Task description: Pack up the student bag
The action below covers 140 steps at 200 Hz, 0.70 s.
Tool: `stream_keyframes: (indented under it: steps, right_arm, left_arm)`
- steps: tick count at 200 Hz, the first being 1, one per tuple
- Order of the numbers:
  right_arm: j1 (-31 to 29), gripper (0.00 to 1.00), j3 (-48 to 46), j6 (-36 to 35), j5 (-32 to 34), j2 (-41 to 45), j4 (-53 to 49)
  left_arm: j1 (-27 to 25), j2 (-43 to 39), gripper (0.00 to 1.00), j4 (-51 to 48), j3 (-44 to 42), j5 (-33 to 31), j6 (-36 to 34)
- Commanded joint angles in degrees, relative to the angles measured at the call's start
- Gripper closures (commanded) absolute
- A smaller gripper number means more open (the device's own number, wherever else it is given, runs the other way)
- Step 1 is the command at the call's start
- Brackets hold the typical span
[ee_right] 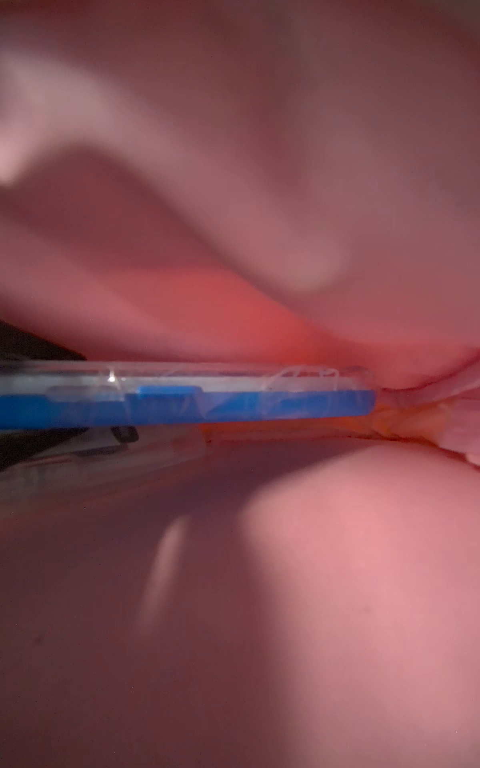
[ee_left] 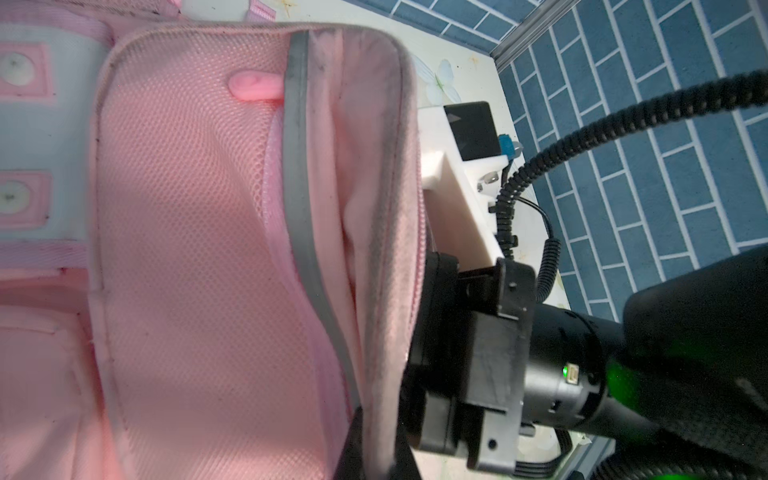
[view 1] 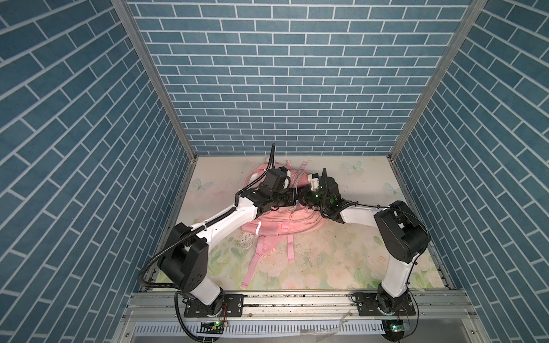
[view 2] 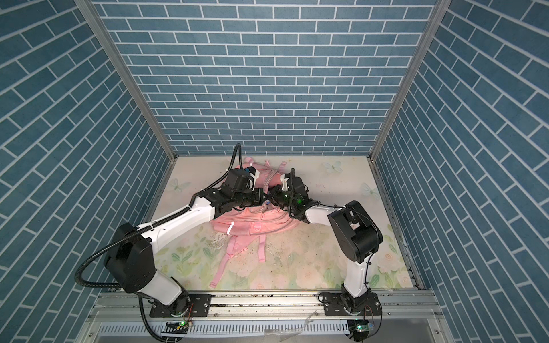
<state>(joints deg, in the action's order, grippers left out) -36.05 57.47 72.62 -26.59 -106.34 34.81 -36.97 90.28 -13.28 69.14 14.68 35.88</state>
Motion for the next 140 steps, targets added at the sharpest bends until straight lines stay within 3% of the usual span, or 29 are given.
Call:
stream_keyframes:
  steps: [1, 11, 23, 35, 93, 117, 124, 140]
  right_arm:
    - [-2.5, 0.69, 0.1, 2.0, 2.3, 0.8, 2.0]
    - [-2.4, 0.56, 0.5, 0.2, 3.4, 1.8, -2.2]
    - [-2.5, 0.33, 0.6, -2.4, 5.5, 3.8, -7.1]
    - [-2.3, 0.19, 0.6, -5.0, 7.3, 5.9, -10.7]
    - [-0.4, 0.15, 2.0, -15.9, 12.0, 13.2, -23.6]
    - [1.5, 0.13, 1.9, -20.3, 12.8, 17.6, -27.4]
    - [2.2, 0.13, 1.7, -21.7, 13.0, 19.1, -28.8]
    - [4.0, 0.10, 0.3, -24.3, 13.6, 22.5, -31.4]
  left_arm:
    - [-1.2, -3.4, 1.00, 9.9, 1.7, 3.5, 0.8]
    - [-1.0, -3.7, 1.00, 9.6, 2.1, 3.1, 0.8]
    - [-0.4, -3.9, 1.00, 9.3, 2.3, 3.2, 1.1]
    - [-0.2, -4.0, 1.00, 9.2, 2.3, 2.8, 1.3]
    - [0.2, -4.3, 1.00, 9.6, 1.7, 2.2, 2.1]
    - [-0.3, -3.4, 1.00, 6.9, 3.1, 1.5, -0.8]
    - [-0.4, -3.2, 0.91, 5.1, 3.8, 0.9, -2.9]
    - [-0.5, -2.6, 0.57, -1.5, 6.2, -1.6, -10.4]
